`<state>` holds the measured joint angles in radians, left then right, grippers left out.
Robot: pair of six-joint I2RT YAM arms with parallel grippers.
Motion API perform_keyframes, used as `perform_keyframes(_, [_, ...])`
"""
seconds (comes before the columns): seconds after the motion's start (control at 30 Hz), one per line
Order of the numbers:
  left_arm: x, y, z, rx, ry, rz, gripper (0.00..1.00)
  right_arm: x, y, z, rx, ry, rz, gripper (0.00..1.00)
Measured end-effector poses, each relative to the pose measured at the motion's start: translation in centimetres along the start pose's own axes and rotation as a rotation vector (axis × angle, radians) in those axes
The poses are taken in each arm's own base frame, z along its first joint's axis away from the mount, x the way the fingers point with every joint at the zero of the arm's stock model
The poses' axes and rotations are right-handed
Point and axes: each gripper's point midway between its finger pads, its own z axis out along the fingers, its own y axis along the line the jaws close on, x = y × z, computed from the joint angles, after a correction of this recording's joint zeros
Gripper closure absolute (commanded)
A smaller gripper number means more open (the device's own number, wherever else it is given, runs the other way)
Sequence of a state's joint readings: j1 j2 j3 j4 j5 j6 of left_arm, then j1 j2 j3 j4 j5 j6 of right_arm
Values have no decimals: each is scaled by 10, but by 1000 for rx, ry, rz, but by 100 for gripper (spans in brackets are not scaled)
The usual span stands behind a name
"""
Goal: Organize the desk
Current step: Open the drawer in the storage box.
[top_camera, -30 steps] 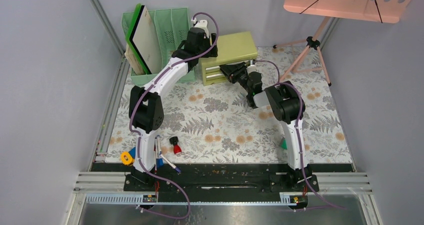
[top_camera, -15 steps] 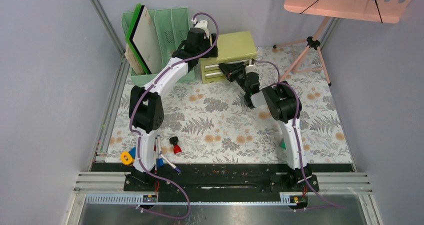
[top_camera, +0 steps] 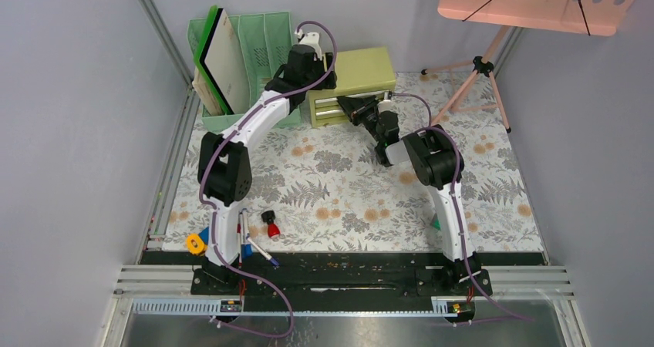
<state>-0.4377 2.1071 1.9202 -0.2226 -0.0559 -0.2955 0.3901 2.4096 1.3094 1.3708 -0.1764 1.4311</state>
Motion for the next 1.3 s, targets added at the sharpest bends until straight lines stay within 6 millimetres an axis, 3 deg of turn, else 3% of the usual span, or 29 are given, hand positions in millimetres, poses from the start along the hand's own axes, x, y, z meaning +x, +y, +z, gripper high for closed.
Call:
perform_keyframes(0.73, [9, 5, -17, 7, -12, -3, 31, 26, 11, -62, 75, 35, -12, 100])
perform_keyframes(0.87, [12, 6, -23, 5, -5, -3, 31, 30, 13, -72, 79, 40, -10, 85])
perform_keyframes(1.0, [15, 7, -33, 1, 10, -10, 30, 32, 11, -79, 86, 42, -7, 53])
perform_keyframes(1.07, [22, 10, -43, -4, 31, -16, 28, 33, 11, -85, 95, 44, -13, 42])
perform_keyframes(1.17, [37, 15, -63, -14, 72, -27, 27, 35, 10, -98, 119, 48, -26, 32])
perform_keyframes(1.3, [49, 16, -101, 0, 95, -50, 24, 38, 18, -117, 154, 58, -45, 29])
